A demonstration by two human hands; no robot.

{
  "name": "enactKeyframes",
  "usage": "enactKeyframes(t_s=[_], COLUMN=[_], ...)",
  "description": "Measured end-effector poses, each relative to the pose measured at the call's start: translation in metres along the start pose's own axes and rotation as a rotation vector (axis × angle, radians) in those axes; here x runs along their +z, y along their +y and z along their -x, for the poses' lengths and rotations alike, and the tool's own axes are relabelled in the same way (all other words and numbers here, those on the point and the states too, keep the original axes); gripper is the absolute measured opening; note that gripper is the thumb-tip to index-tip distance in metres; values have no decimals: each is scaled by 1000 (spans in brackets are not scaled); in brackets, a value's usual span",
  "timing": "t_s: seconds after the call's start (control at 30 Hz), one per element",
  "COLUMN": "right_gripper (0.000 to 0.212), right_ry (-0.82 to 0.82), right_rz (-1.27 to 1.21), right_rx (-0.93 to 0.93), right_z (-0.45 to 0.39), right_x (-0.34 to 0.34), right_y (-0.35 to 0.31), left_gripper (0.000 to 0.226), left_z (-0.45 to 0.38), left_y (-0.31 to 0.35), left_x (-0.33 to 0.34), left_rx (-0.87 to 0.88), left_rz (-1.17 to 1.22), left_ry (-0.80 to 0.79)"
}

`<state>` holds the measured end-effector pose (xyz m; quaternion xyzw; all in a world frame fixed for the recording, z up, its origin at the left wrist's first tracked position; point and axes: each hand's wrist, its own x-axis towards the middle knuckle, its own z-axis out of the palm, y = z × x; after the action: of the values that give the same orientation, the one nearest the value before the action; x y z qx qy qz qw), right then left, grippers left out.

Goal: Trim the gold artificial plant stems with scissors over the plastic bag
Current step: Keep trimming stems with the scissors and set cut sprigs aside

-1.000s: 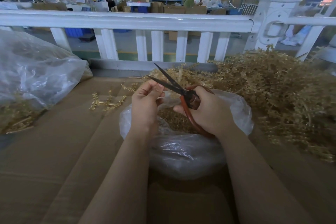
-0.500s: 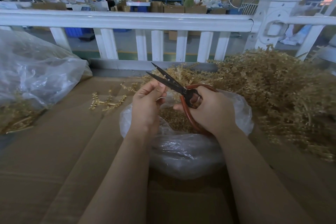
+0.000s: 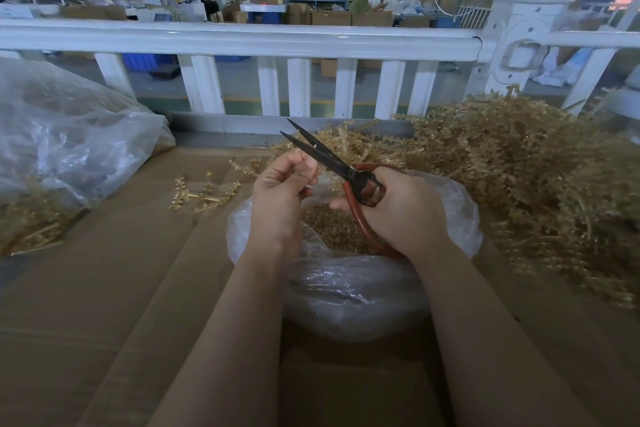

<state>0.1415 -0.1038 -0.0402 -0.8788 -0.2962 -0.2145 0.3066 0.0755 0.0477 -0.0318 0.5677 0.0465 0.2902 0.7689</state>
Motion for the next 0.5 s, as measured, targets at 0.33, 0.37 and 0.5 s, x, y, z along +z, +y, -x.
enactKeyframes(t_s=[0.33,0.37,0.5], right_gripper=[65,71,79], right_ry=[-6,-17,-25], right_rz=[-16,-34,-104], right_rx=[8,9,5], right_z=[1,1,0], right_x=[-1,-1,1], right_y=[1,2,5], left_gripper=[12,9,7], left_z=[-1,0,0], left_y=[3,4,4], left_x=[-1,-2,-2], left_rx=[63,72,72], left_rz=[106,105,123], left_ry=[90,88,73])
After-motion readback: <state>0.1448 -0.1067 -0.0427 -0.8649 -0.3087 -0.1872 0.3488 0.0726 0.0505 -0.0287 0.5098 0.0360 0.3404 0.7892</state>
